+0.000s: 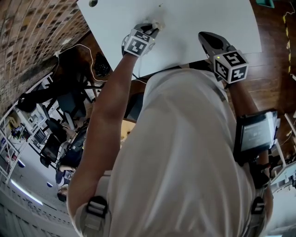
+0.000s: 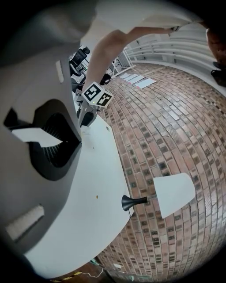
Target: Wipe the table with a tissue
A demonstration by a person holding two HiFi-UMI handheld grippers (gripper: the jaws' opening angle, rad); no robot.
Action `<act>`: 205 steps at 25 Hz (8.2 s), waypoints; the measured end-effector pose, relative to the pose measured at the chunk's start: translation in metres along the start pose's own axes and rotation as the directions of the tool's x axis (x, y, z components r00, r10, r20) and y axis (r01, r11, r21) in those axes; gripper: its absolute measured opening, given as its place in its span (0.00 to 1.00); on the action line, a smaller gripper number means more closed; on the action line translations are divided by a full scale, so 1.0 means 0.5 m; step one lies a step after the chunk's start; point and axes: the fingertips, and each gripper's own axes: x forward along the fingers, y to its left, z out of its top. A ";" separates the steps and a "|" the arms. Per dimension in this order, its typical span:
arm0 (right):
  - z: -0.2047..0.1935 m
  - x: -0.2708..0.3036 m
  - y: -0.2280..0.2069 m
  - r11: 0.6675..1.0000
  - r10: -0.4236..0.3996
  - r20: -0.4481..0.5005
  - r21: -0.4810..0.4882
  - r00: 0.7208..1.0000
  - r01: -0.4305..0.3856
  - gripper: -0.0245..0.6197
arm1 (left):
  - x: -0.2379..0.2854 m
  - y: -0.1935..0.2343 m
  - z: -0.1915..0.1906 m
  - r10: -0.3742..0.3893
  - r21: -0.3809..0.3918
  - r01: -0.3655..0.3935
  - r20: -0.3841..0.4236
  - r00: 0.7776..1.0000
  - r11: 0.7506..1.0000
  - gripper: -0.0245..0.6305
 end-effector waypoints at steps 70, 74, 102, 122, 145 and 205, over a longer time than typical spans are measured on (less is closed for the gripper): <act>0.069 0.014 -0.011 0.993 -0.012 -0.014 -0.114 1.000 0.010 0.05 | -0.060 -0.075 -0.018 0.085 -0.222 -0.042 0.188 0.978 0.974 0.16; 0.116 0.010 -0.058 0.991 0.014 0.016 -0.130 1.000 -0.012 0.05 | -0.052 -0.095 -0.026 0.091 -0.249 -0.050 0.159 0.983 0.967 0.16; 0.129 -0.041 -0.175 0.993 0.106 0.040 -0.052 0.994 -0.104 0.05 | -0.020 0.070 0.089 0.312 -0.454 -0.236 0.100 0.945 0.859 0.15; 0.129 -0.071 -0.245 0.992 0.126 0.043 -0.002 0.991 -0.126 0.05 | 0.006 0.077 0.137 0.338 -0.479 -0.259 0.086 0.937 0.839 0.13; 0.126 -0.111 -0.248 0.991 0.119 0.051 0.059 0.992 -0.122 0.05 | 0.065 0.098 0.230 0.308 -0.385 -0.251 0.092 0.947 0.888 0.14; 0.086 -0.123 -0.323 0.995 0.024 0.089 0.098 0.996 -0.033 0.05 | 0.076 -0.035 0.198 0.257 -0.274 -0.230 0.067 0.964 0.934 0.14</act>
